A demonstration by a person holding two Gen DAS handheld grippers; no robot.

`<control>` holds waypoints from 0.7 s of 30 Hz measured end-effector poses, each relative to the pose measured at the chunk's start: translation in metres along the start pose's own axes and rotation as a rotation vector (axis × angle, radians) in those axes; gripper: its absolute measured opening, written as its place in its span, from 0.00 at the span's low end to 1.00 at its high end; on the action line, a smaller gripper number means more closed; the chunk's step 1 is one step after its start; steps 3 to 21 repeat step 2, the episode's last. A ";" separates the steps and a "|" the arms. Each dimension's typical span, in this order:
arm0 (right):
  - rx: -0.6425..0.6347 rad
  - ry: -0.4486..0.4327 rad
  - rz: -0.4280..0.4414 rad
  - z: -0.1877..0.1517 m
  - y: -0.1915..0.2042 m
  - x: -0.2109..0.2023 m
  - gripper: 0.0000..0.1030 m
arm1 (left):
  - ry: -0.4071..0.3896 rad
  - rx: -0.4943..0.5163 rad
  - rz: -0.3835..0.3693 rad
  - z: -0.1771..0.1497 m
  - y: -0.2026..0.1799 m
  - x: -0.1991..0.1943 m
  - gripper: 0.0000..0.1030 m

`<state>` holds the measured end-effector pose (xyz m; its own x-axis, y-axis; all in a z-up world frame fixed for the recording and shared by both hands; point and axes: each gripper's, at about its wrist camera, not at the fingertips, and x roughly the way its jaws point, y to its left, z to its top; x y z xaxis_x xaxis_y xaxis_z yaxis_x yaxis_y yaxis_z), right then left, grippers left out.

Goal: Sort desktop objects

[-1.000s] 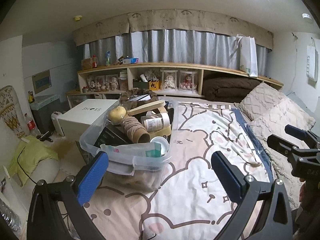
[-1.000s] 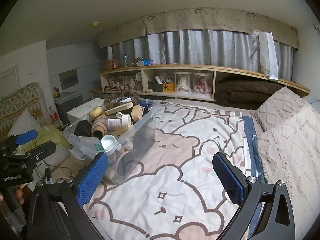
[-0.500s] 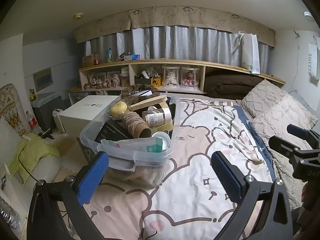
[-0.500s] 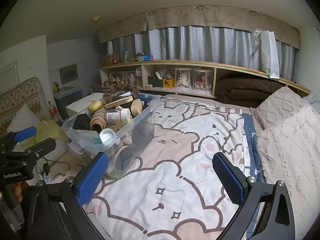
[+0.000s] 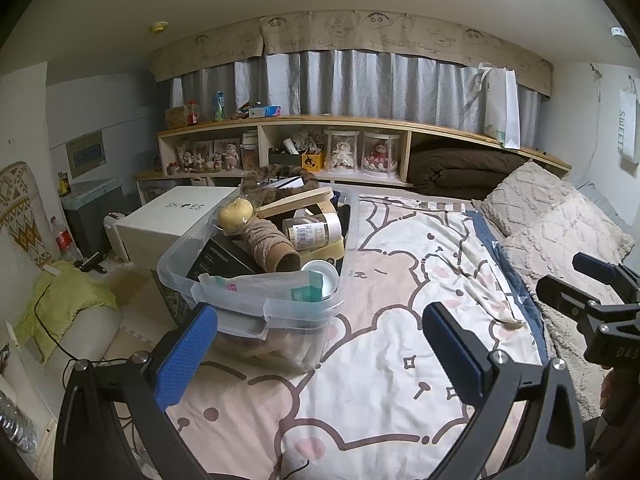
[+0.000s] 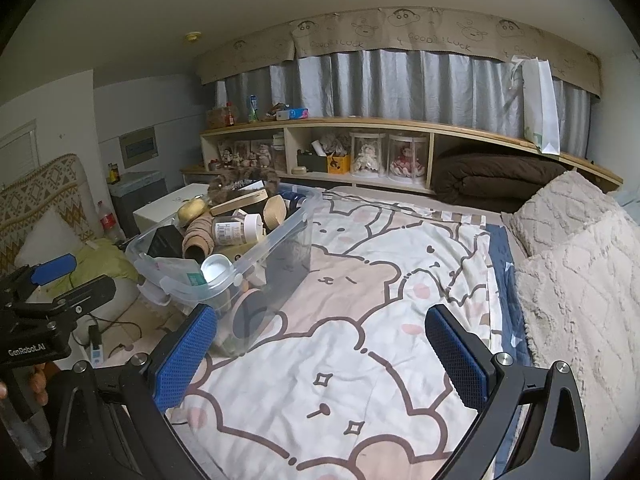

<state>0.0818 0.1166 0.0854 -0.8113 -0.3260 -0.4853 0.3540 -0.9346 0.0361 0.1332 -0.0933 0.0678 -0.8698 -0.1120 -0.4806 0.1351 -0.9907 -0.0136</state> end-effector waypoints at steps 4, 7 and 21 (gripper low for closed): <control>0.001 0.001 0.001 0.000 0.000 0.000 1.00 | 0.001 0.002 0.004 -0.001 -0.001 0.001 1.00; 0.001 0.001 0.001 0.000 0.000 0.000 1.00 | 0.001 0.002 0.004 -0.001 -0.001 0.001 1.00; 0.001 0.001 0.001 0.000 0.000 0.000 1.00 | 0.001 0.002 0.004 -0.001 -0.001 0.001 1.00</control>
